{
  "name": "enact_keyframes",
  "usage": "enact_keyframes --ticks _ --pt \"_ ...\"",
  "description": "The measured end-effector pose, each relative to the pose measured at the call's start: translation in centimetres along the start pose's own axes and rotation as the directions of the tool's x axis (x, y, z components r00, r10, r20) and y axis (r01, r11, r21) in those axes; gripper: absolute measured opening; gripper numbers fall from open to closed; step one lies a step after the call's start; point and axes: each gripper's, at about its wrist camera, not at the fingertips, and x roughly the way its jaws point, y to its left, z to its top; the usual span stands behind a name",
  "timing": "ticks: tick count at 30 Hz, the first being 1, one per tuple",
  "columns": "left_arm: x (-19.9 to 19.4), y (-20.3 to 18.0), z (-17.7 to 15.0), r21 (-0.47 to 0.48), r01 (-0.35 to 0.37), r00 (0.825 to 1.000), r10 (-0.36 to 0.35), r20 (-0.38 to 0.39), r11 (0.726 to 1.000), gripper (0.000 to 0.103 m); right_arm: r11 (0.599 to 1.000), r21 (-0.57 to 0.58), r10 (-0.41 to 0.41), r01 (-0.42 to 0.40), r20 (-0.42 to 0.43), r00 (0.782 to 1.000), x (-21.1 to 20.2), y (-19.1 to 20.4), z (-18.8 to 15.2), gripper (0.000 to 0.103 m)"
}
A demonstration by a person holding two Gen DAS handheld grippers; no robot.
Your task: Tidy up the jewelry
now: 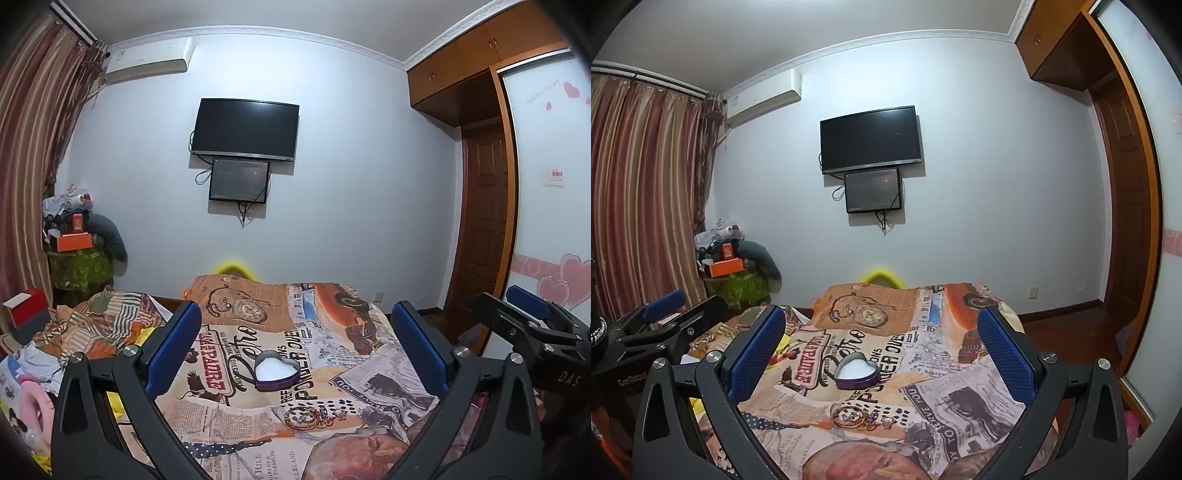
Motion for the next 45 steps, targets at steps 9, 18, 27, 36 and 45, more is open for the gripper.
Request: enact_keyframes --ticks 9,18,27,36,45 --pt "-0.2 0.2 0.0 -0.004 -0.007 1.0 0.007 0.001 1.0 0.103 1.0 0.003 0.002 -0.002 -0.002 1.0 -0.6 0.4 0.1 0.103" --pt "0.1 0.3 -0.6 0.01 -0.02 1.0 0.02 -0.003 1.0 0.103 1.0 0.008 0.012 -0.012 -0.019 1.0 0.3 0.2 -0.2 0.103" --pt "0.2 0.2 -0.7 0.009 -0.025 1.0 0.025 -0.013 1.0 0.103 1.0 0.01 0.01 -0.01 -0.02 1.0 0.3 0.1 -0.3 0.103" --pt "0.1 0.5 -0.7 0.004 -0.026 1.0 0.026 -0.018 1.0 0.103 1.0 0.014 0.011 -0.01 -0.023 1.0 0.2 0.1 -0.3 0.103" --pt "0.1 0.5 -0.6 0.004 -0.025 1.0 0.025 -0.018 1.0 0.103 1.0 0.015 0.011 -0.011 -0.024 1.0 0.2 0.1 -0.2 0.103"
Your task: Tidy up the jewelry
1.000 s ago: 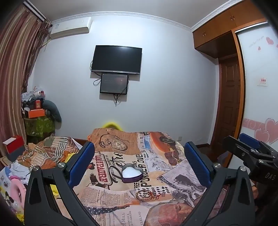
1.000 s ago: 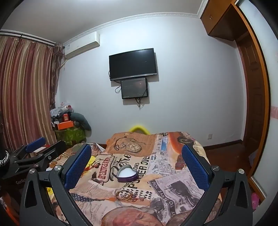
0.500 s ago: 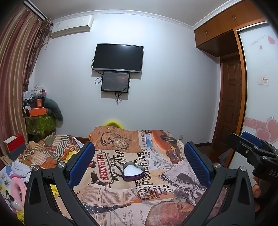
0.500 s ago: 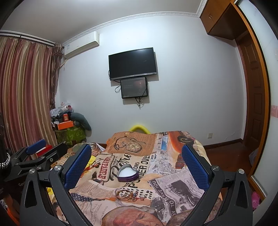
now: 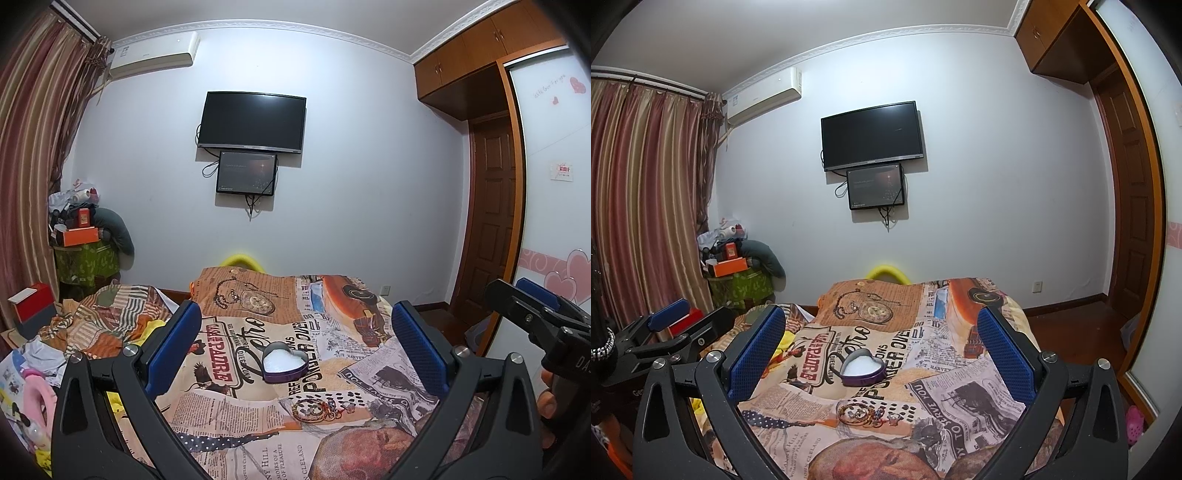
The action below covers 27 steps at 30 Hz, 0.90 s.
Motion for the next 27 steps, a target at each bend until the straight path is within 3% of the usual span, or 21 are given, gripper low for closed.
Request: enact_keyframes --ticks 27 --pt "0.04 -0.06 -0.13 0.0 -0.001 1.0 0.001 -0.002 1.0 0.103 1.0 -0.001 -0.001 0.001 -0.002 1.0 -0.13 0.06 0.08 0.103"
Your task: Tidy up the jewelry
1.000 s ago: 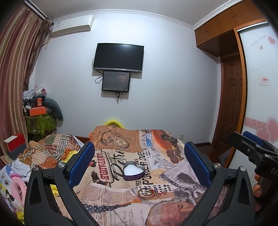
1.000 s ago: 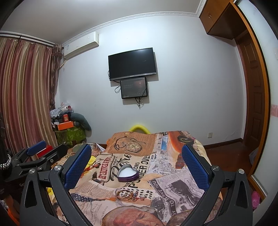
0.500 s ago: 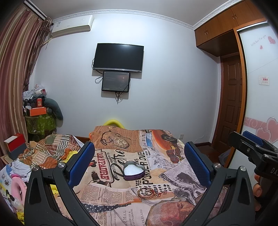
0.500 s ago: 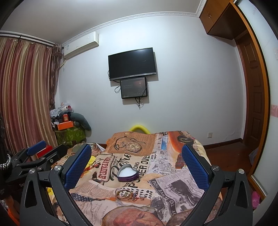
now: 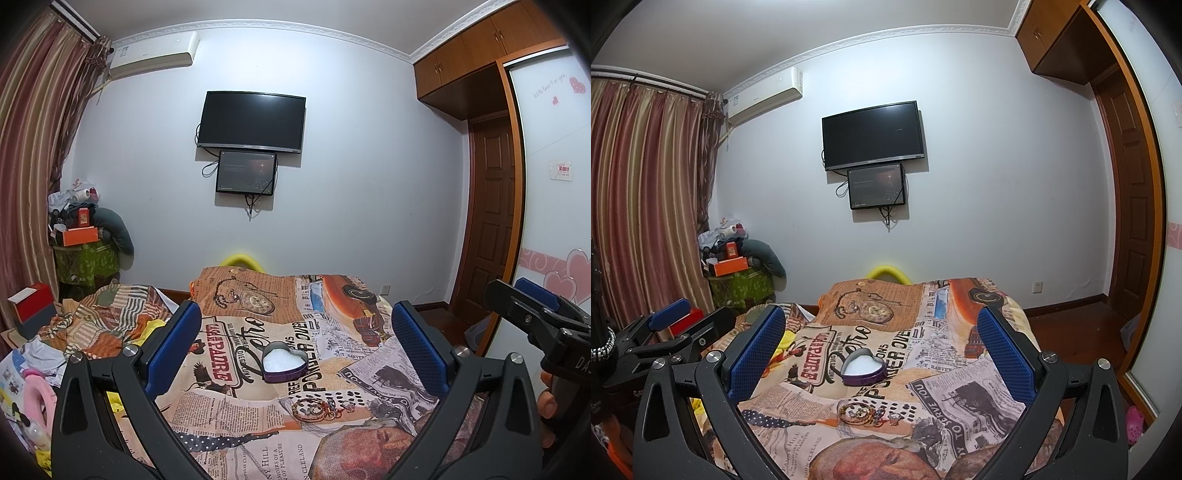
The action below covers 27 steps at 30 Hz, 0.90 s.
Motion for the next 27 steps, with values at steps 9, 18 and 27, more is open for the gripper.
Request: enact_keyframes --ticks 9,18,27 --pt "0.5 0.1 -0.2 -0.001 -0.001 1.0 0.001 -0.012 1.0 0.103 1.0 0.001 0.002 -0.002 -0.014 1.0 0.5 0.2 -0.1 0.103" --pt "3.0 0.4 -0.8 -0.002 -0.006 0.998 0.006 -0.068 1.0 0.103 1.0 0.01 -0.009 0.009 -0.069 0.998 2.7 -0.6 -0.9 0.103" --pt "8.8 2.3 -3.9 -0.028 -0.025 0.974 0.018 -0.227 0.999 0.103 0.997 -0.001 -0.074 0.076 -0.201 0.977 7.3 -2.9 -3.8 0.103"
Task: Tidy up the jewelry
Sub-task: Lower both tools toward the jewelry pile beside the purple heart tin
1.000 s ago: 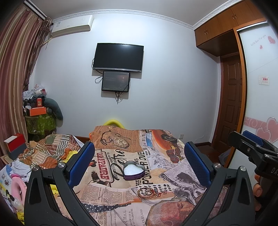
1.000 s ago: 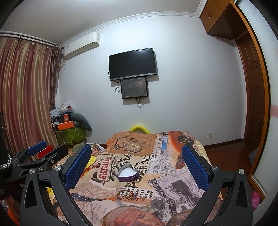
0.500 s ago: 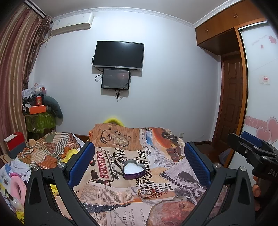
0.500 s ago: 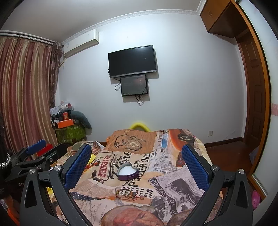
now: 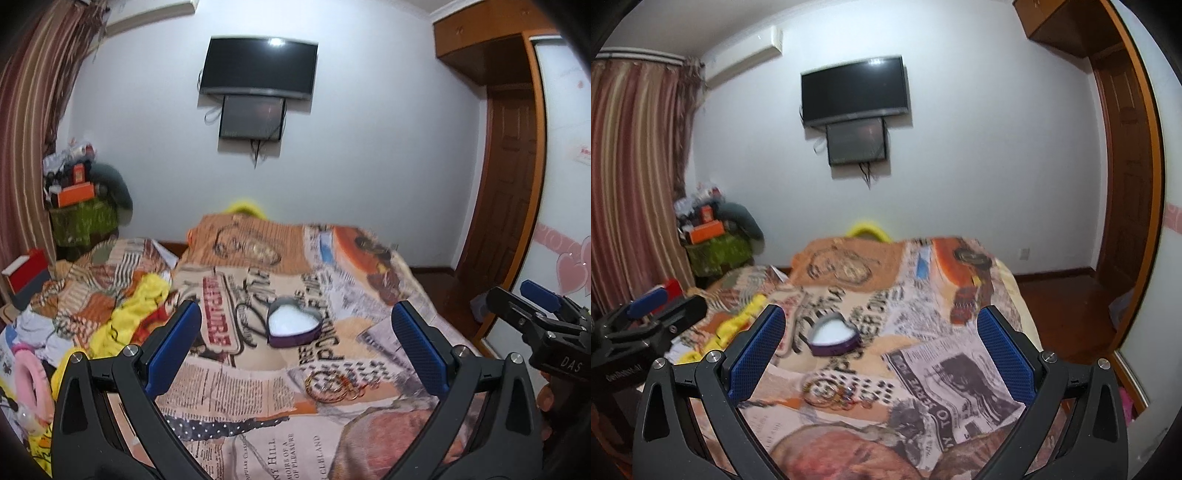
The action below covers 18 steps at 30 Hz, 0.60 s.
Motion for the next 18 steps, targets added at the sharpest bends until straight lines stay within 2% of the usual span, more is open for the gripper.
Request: enact_keyframes --ticks 4,5,10,18 --pt "3.4 0.6 -1.6 -0.004 -0.013 0.995 0.013 -0.094 1.0 0.099 1.0 0.002 -0.017 0.017 -0.079 0.997 2.4 -1.2 -1.2 0.103" --pt "4.1 0.7 -2.0 -0.006 -0.013 0.993 0.013 -0.115 1.0 0.095 1.0 -0.002 -0.021 0.021 -0.095 0.995 2.7 -1.3 -1.4 0.103" --pt "8.0 1.3 -4.3 -0.006 -0.012 0.969 0.01 -0.248 1.0 0.083 1.0 -0.022 -0.024 0.02 -0.185 0.982 5.2 -1.9 -3.2 0.102" --pt "11.6 1.4 -7.2 -0.035 0.045 0.921 -0.055 -0.386 0.998 0.054 0.999 -0.045 -0.006 -0.008 -0.295 0.956 8.3 -2.7 -5.5 0.083"
